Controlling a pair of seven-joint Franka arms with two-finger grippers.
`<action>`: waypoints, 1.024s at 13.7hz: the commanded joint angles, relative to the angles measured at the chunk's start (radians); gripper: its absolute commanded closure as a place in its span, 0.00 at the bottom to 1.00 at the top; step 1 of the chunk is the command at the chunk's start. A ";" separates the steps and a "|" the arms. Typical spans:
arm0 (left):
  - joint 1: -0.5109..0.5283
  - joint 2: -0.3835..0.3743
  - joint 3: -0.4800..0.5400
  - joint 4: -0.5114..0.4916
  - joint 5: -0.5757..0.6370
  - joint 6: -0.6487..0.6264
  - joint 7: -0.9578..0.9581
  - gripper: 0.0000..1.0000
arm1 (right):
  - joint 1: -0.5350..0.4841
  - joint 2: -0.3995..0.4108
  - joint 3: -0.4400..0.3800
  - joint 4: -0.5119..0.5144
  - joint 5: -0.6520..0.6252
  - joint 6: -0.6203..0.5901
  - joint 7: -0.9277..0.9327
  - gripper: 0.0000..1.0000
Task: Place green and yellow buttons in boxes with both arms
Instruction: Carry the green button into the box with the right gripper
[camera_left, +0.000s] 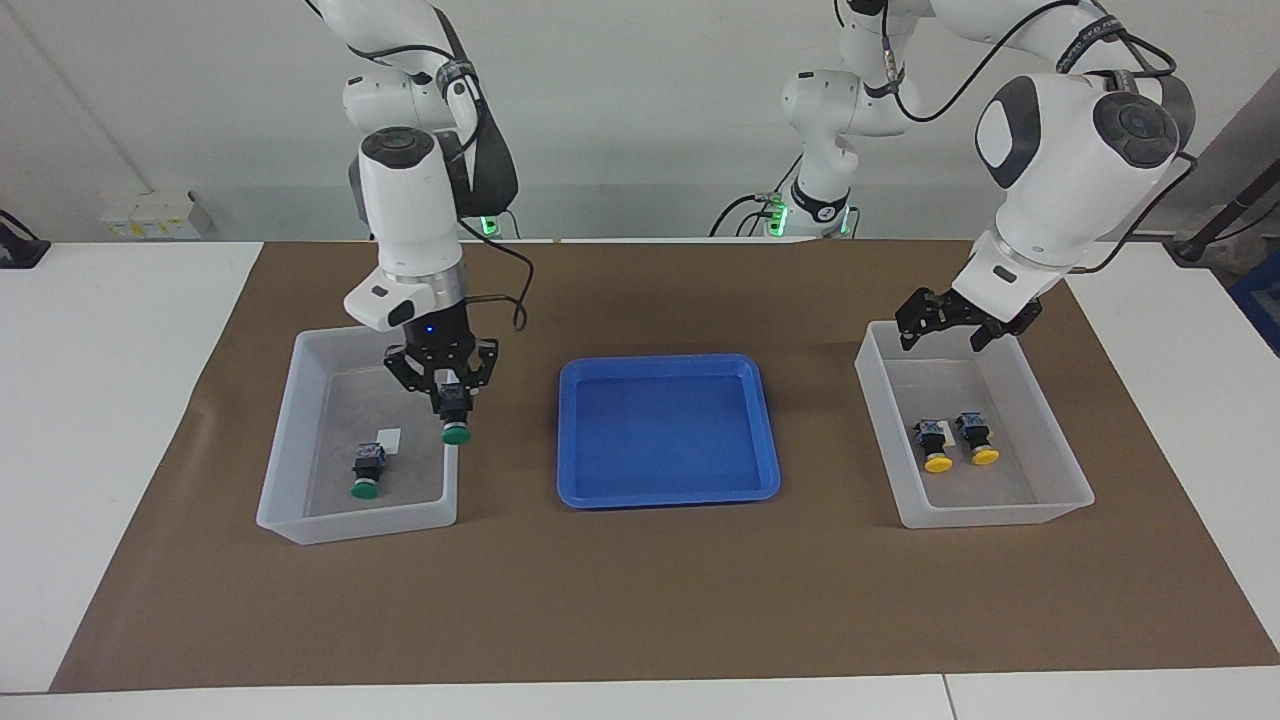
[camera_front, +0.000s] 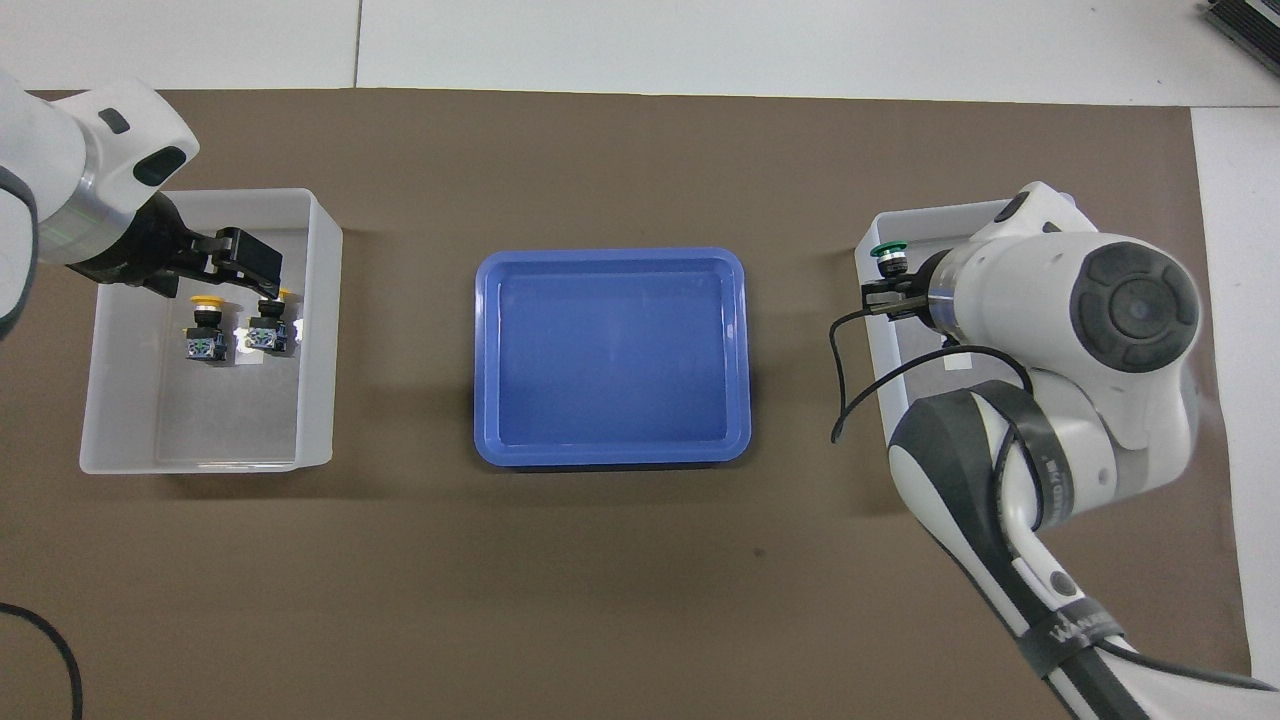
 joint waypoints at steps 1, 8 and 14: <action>0.001 -0.032 -0.004 -0.041 0.018 0.024 -0.009 0.00 | -0.063 -0.016 0.015 -0.043 0.017 0.001 -0.092 1.00; 0.001 -0.032 -0.003 -0.041 0.018 0.024 -0.009 0.00 | -0.126 0.105 0.013 -0.090 0.053 0.192 -0.133 1.00; 0.001 -0.032 -0.004 -0.041 0.018 0.024 -0.009 0.00 | -0.156 0.177 0.013 -0.099 0.053 0.266 -0.134 1.00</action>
